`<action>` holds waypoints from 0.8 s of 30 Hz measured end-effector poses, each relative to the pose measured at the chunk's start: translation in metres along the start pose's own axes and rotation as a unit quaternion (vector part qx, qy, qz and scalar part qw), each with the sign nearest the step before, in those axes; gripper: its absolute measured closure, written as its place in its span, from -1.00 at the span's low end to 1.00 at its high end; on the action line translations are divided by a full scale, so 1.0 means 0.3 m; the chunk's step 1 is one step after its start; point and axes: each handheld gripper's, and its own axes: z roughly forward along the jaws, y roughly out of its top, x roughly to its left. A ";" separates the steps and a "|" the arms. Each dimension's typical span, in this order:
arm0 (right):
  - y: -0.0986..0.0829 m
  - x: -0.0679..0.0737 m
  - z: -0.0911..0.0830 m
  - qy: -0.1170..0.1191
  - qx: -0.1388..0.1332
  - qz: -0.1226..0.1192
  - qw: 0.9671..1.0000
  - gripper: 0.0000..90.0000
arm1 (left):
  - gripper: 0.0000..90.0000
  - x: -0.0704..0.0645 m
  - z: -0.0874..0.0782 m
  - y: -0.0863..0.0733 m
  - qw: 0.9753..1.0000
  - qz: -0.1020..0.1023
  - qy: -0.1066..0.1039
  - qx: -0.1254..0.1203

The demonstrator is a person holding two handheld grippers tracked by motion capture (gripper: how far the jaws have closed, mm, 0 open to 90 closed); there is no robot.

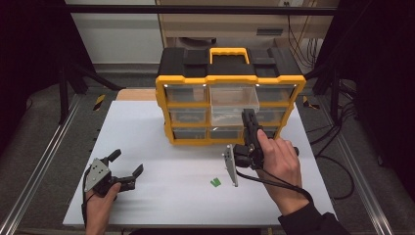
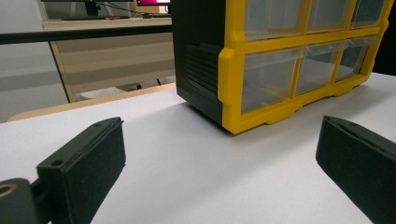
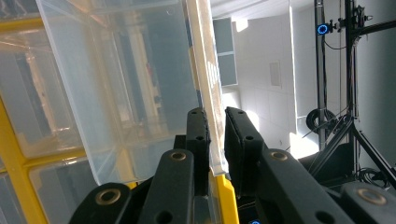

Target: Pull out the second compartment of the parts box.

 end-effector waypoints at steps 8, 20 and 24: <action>0.006 -0.004 -0.014 0.001 0.000 0.004 1.000 0.77 | -0.97 -0.001 0.000 0.000 1.000 0.000 0.000 0.000; 0.005 0.002 -0.030 0.003 0.005 0.022 1.000 0.44 | -0.97 0.000 0.000 0.000 1.000 0.000 0.000 0.001; -0.007 -0.001 -0.044 0.004 0.015 0.059 0.998 0.07 | -0.97 0.000 -0.001 0.000 1.000 0.000 0.000 0.001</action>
